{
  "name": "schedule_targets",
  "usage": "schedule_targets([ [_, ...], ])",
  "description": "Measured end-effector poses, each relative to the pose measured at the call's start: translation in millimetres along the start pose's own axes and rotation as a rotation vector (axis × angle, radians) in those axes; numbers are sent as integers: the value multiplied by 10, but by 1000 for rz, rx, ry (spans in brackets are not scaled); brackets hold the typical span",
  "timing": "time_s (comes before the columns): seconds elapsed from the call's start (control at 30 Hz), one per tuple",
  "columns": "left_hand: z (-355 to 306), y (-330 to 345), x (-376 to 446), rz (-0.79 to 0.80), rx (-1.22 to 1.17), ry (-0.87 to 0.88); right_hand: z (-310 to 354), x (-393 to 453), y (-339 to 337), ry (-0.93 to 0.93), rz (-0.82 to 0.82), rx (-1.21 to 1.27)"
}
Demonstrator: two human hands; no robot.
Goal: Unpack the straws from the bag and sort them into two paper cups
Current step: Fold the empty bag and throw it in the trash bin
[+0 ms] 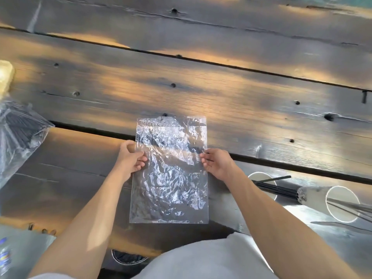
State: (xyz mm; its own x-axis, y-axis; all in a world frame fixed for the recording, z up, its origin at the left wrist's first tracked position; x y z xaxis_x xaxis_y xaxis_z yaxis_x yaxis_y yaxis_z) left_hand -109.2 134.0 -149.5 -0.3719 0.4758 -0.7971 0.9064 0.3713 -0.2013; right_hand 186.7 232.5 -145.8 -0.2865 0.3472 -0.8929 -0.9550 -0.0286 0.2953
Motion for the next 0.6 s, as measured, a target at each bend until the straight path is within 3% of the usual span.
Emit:
schedule_targets([
  [0.23, -141, 43, 72, 176, -54, 14, 55, -30, -33, -76, 24, 35],
  [0.43, -106, -55, 38, 180, -252, 117, 59, -99, -89, -170, -48, 117],
  [0.6, 82, -106, -146, 135, -411, 117, 71, -209, -90, -238, -47, -105],
])
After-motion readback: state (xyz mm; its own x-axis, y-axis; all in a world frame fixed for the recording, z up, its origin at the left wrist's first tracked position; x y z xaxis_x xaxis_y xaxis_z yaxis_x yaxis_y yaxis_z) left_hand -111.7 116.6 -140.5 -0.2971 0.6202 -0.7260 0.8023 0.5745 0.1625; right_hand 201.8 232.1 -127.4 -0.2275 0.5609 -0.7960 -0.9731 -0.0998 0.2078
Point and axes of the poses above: each hand's wrist, its own x-axis towards the middle knuckle, its own y-axis out of the palm, z = x × y, the point moved 6 cm from there along x, towards the middle knuckle, and after that the axes turned 9 degrees about z, right-handed, at the moved point
